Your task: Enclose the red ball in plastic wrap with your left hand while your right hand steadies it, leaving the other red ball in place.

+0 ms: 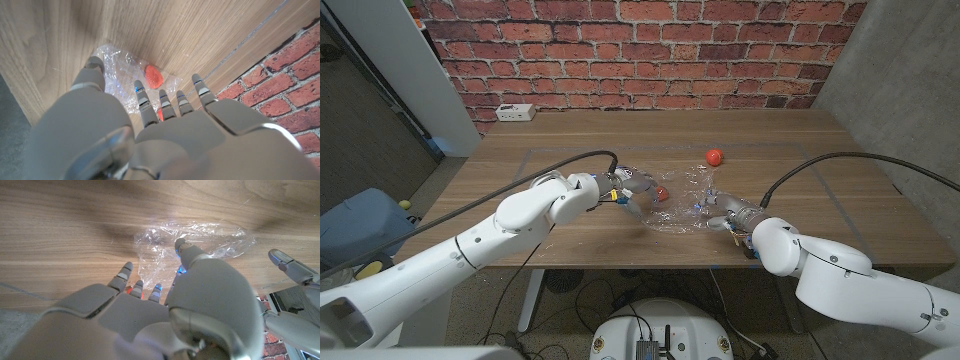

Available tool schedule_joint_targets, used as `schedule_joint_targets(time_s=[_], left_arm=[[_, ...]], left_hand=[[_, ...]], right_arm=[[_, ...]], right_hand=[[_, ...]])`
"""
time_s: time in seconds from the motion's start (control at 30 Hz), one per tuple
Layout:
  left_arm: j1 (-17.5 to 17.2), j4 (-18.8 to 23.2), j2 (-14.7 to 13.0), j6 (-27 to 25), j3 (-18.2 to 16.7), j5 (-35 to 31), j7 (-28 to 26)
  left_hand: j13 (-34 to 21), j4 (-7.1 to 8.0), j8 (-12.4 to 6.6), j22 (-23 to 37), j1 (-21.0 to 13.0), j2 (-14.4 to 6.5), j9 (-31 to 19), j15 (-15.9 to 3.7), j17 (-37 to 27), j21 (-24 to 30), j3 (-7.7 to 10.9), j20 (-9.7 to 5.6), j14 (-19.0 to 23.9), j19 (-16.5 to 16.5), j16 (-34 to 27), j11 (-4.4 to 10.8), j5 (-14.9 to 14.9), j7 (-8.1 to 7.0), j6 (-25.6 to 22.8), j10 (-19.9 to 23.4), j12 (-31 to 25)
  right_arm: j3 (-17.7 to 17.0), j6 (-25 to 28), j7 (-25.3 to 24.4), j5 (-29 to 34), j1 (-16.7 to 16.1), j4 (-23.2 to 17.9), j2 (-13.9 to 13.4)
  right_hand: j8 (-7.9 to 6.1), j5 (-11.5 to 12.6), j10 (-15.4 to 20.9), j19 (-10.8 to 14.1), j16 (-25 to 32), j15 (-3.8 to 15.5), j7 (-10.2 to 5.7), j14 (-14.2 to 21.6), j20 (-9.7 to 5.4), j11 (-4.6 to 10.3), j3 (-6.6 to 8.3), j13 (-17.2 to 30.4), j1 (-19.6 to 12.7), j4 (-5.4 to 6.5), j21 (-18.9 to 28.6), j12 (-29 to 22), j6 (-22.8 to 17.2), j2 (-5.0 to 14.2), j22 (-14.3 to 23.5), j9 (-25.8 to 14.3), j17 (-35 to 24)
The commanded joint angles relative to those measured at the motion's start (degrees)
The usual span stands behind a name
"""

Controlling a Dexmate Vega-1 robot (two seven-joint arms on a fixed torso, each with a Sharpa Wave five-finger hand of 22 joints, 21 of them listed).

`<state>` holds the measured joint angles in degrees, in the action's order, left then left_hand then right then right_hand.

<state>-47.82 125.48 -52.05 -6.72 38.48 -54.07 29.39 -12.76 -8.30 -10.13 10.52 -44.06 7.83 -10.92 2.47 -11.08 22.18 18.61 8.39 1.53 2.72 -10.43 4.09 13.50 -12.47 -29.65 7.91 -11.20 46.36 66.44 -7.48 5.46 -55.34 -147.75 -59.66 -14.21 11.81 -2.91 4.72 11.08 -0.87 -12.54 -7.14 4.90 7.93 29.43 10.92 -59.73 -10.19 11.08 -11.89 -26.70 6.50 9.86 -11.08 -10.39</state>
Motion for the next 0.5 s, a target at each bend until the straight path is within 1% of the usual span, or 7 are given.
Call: schedule_joint_targets(time_s=[0.03, 0.1, 0.13, 0.17, 0.27, 0.43, 0.5], left_arm=[[-1.9, 0.1, 0.6, 0.2, 1.6, -12.0, -0.9], [-2.0, -0.2, 0.8, 0.9, 1.2, -11.2, -1.0], [-2.5, -1.1, 0.8, 1.7, 1.2, -10.8, -3.2], [-2.6, -1.4, 0.9, 2.1, 1.1, -10.4, -3.7], [-3.1, -2.4, 1.2, 3.4, 1.0, -9.2, -5.7], [-3.4, -3.2, 1.5, 4.7, 1.3, -9.0, -7.0], [-3.4, -3.5, 1.7, 5.0, 1.7, -9.5, -7.2]], left_hand=[[0.1, -0.53, -0.94, 0.3, -1.9, 0.4, -0.3, -1.09, -0.1, -0.1, -0.29, -0.56, 0.7, 1.3, -0.9, 1.10, 1.3, -0.09, -0.5, 0.8, -1.0], [0.1, -0.74, -1.43, 0.2, -2.9, 0.2, -0.3, -1.69, 0.0, -0.1, -0.27, -0.99, 1.3, 1.9, -1.1, 1.69, 1.9, -0.05, -1.5, 1.7, -1.4], [0.2, -0.83, -1.65, 0.2, -3.5, -0.1, -0.3, -1.73, 0.0, 0.0, -0.19, -1.28, 1.5, 2.3, -1.2, 1.74, 2.2, -0.07, -2.1, 1.8, -1.5], [0.3, -0.94, -2.28, 0.2, -4.8, -0.6, -0.4, -2.10, 0.1, -0.1, 0.00, -1.41, 2.0, 2.6, -1.2, 2.03, 2.8, -0.04, -3.9, 2.7, -1.9], [0.4, -1.01, -3.22, 0.2, -6.6, -1.1, -0.4, -3.05, 0.3, -0.2, 0.09, -1.69, 3.4, 3.7, -1.5, 2.76, 3.6, -0.07, -7.1, 4.6, -2.6], [0.6, -0.94, -4.51, 0.2, -8.7, -1.9, -0.4, -4.17, 0.4, -0.1, 0.26, -2.18, 4.9, 5.2, -1.6, 3.03, 4.1, -0.02, -12.4, 6.6, -3.1], [0.7, -0.95, -4.59, 0.2, -8.9, -2.0, -0.4, -4.32, 0.4, -0.1, 0.26, -2.26, 5.1, 5.4, -1.6, 3.13, 4.1, -0.06, -12.9, 6.8, -3.2]], right_arm=[[2.5, 1.7, -3.0, -2.1, 1.9, 0.2, 0.2], [2.4, 1.5, -3.3, -2.6, 1.9, 0.1, 0.1], [2.4, 1.5, -3.6, -2.7, 1.8, 0.1, 0.0], [2.2, 1.4, -3.7, -3.0, 1.7, 0.1, 0.0], [1.7, 0.8, -4.3, -3.8, 1.3, 0.2, -0.2], [1.6, 0.4, -4.9, -4.2, 1.4, 0.0, -0.6], [1.4, 0.1, -5.2, -4.4, 1.2, 0.0, -0.8]], right_hand=[[-0.51, -0.1, 0.8, 0.6, 0.5, -0.12, -0.03, 0.6, 0.02, -0.05, -0.02, 0.1, -0.7, 0.18, 0.5, -0.3, -1.8, -0.18, 0.2, 0.0, 0.0], [-0.48, -0.1, 0.9, 0.6, 0.5, -0.17, -0.06, 0.6, 0.04, -0.28, -0.16, 0.1, -0.7, 0.24, 0.5, -0.3, -2.0, -0.30, 0.2, 0.0, -0.1], [-0.45, -0.2, 0.8, 0.7, 0.5, -0.21, -0.07, 0.7, 0.10, -0.40, -0.23, 0.1, -0.6, 0.28, 0.5, -0.2, -2.1, -0.35, 0.2, 0.0, -0.1], [-0.42, -0.2, 0.8, 0.7, 0.5, -0.24, -0.07, 0.7, 0.14, -0.47, -0.30, 0.1, -0.6, 0.31, 0.5, -0.2, -2.2, -0.41, 0.2, 0.0, -0.1], [-0.32, -0.3, 0.9, 0.8, 0.5, -0.25, -0.09, 0.8, 0.14, -0.61, -0.50, 0.1, -0.5, 0.41, 0.5, -0.2, -2.4, -0.57, 0.2, 0.1, -0.1], [-0.13, -0.4, 1.0, 1.0, 0.5, -0.31, -0.09, 0.9, 0.14, -0.68, -0.82, 0.1, -0.2, 0.59, 0.6, -0.2, -2.6, -0.75, 0.2, 0.1, -0.1], [-0.05, -0.4, 1.0, 1.0, 0.5, -0.26, -0.09, 0.9, 0.08, -0.66, -0.95, 0.1, -0.2, 0.65, 0.6, -0.1, -2.6, -0.81, 0.2, 0.1, -0.1]])
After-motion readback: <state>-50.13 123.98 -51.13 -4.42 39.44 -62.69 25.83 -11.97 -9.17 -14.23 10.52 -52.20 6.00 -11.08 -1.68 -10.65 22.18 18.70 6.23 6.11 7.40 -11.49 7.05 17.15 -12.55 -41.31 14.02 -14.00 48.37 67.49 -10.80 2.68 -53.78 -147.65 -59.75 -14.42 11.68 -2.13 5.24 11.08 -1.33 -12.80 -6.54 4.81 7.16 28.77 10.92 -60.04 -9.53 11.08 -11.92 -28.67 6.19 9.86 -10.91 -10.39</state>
